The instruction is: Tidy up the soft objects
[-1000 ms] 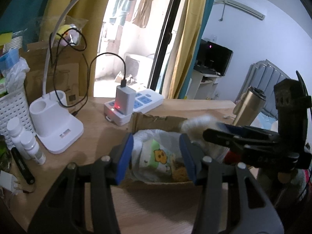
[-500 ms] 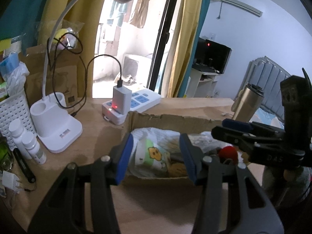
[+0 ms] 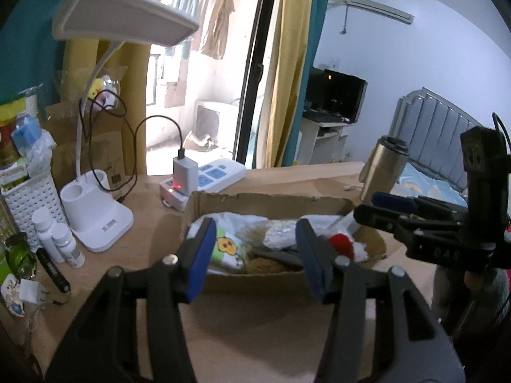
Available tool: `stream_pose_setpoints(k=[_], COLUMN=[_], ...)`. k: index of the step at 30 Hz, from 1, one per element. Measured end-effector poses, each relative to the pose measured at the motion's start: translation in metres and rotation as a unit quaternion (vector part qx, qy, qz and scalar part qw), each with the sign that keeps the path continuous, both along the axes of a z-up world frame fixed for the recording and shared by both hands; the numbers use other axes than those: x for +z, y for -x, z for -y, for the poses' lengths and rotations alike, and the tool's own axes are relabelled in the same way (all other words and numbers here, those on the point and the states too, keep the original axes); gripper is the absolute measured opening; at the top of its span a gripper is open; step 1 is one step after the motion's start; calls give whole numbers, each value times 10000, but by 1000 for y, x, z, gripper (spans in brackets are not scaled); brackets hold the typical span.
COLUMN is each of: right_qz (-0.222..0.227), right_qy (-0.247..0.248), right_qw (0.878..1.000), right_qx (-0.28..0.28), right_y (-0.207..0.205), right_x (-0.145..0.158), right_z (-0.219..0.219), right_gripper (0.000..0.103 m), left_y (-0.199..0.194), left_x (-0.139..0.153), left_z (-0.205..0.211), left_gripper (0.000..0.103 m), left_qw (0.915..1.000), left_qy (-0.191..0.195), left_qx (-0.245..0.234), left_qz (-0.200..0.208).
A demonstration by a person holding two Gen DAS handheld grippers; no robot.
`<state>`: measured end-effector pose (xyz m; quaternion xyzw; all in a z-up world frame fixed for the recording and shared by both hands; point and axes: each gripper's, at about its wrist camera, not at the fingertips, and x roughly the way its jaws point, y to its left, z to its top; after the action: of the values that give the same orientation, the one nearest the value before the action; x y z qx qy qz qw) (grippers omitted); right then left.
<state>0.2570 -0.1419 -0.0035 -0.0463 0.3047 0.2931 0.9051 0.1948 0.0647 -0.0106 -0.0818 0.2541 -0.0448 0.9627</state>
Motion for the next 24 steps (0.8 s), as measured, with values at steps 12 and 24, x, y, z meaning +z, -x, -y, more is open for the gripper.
stream_pose_setpoints(k=[12, 24], right_qz=[295, 985], right_qy=[-31, 101], right_qw=[9992, 9942], right_qx=[-257, -415], right_y=[45, 92], right_x=[16, 35], right_z=[39, 66], right_gripper=[68, 75], left_y=[50, 103], left_x=[21, 38], left_z=[23, 45], left_gripper=[78, 96], left_qw=[9998, 9965], left_qy=[23, -308], left_qx=[76, 485], left_qz=[198, 613])
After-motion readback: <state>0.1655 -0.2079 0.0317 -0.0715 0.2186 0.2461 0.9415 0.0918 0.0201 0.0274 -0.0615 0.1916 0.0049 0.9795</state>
